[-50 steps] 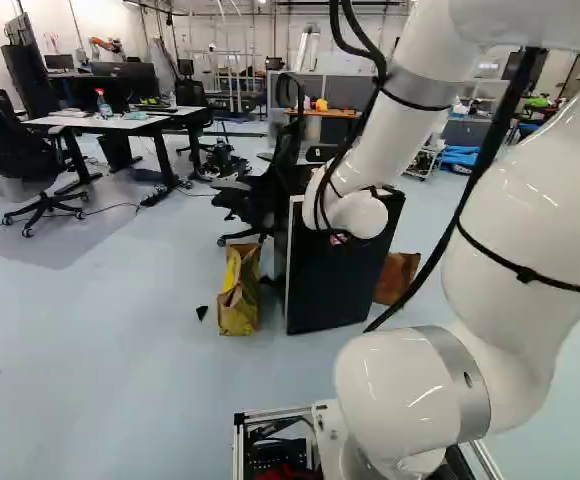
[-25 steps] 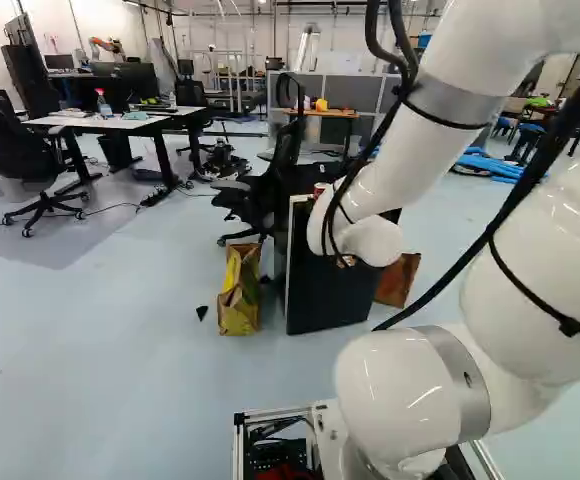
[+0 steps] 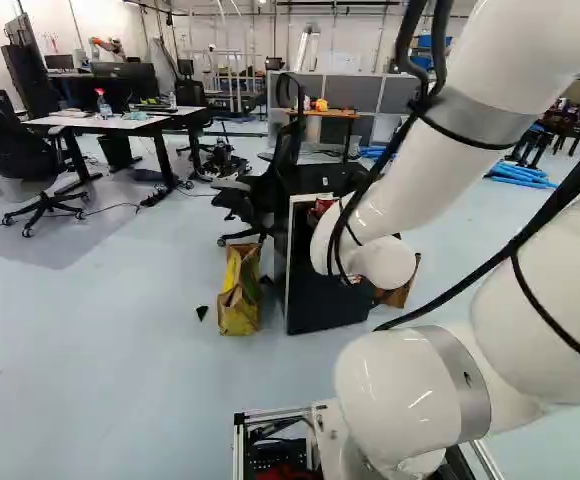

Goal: Grab a drink from the fridge

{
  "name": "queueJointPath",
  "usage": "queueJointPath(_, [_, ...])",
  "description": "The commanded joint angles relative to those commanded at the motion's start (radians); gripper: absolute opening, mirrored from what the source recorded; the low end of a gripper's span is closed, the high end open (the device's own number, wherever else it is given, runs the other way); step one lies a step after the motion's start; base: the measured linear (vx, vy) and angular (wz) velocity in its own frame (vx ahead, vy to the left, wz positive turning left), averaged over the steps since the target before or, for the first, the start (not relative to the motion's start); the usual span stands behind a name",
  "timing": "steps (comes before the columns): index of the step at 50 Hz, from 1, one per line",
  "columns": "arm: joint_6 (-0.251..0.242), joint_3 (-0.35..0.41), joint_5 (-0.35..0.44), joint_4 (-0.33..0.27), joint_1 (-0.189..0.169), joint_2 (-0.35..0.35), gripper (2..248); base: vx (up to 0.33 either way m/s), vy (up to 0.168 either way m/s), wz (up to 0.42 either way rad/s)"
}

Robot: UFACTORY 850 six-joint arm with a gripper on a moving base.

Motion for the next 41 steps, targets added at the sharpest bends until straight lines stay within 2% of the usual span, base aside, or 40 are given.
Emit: queueJointPath(41, [-0.002, 0.022, -0.002, 0.001, 0.001, 0.019, 100, 0.0, 0.0, 0.0])
